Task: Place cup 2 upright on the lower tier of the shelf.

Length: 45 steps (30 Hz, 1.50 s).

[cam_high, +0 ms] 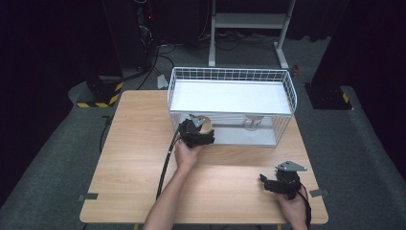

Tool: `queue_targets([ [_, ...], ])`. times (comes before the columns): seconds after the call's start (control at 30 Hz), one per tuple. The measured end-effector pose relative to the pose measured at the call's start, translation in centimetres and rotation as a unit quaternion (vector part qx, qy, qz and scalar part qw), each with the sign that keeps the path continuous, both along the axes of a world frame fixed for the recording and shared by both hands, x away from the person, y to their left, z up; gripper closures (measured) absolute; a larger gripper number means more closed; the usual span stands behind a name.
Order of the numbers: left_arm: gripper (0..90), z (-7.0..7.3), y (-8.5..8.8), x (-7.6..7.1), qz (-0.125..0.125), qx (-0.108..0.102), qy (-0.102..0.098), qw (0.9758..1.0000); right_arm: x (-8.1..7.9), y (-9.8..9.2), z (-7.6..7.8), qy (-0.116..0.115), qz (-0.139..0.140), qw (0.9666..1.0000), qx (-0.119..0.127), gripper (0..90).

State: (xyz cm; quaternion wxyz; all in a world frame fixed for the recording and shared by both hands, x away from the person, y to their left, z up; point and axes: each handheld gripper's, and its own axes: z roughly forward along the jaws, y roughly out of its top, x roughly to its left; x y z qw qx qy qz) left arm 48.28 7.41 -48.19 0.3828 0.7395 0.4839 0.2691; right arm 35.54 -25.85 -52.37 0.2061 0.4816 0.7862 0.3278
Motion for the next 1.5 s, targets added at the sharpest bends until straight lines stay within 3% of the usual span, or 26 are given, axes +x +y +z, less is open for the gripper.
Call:
queue_targets([
  [0.13, 8.1, 0.0, -0.1, 0.4, -0.003, -0.001, 0.005, 1.0, 0.0, 0.0, 0.0, 0.0, 0.0, 1.0, 0.0, 20.4],
  [0.17, 8.1, 0.2, 0.2, 0.4, -0.006, 0.025, -0.005, 0.9997, 0.0, 0.0, 0.0, -0.001, 0.001, 1.0, -0.001, 20.4],
  [0.43, 7.0, 0.3, 0.0, 0.2, 0.008, 0.023, -0.008, 0.9997, 0.0, 0.0, 0.0, -0.001, 0.001, 1.0, -0.001, 20.4],
  [0.83, 2.9, 0.7, 0.4, -0.3, -0.006, 0.023, -0.006, 0.9997, 0.0, 0.0, 0.0, -0.001, 0.001, 1.0, -0.001, 20.4],
  [0.97, 3.6, 0.7, 0.6, -0.7, 0.011, 0.017, 0.0, 0.9998, 0.0, 0.0, 0.0, -0.001, 0.001, 1.0, -0.001, 20.4],
  [1.07, 5.6, 0.5, 0.8, -0.9, -0.001, 0.007, 0.013, 0.9999, 0.0, 0.0, 0.0, -0.001, 0.001, 1.0, -0.001, 20.4],
  [1.13, 6.0, 0.5, 1.0, -1.1, 0.0, 0.019, 0.011, 0.9998, 0.0, 0.0, 0.0, -0.001, 0.001, 1.0, -0.001, 20.4],
  [1.4, 8.9, 0.0, 1.0, -1.8, 0.0, 0.016, 0.014, 0.9998, 0.0, 0.0, 0.0, -0.001, 0.001, 1.0, -0.001, 20.4],
  [1.5, 11.7, -0.2, 1.1, -2.0, -0.004, 0.029, 0.017, 0.9994, 0.0, 0.0, 0.0, -0.001, 0.001, 1.0, -0.001, 20.4],
])
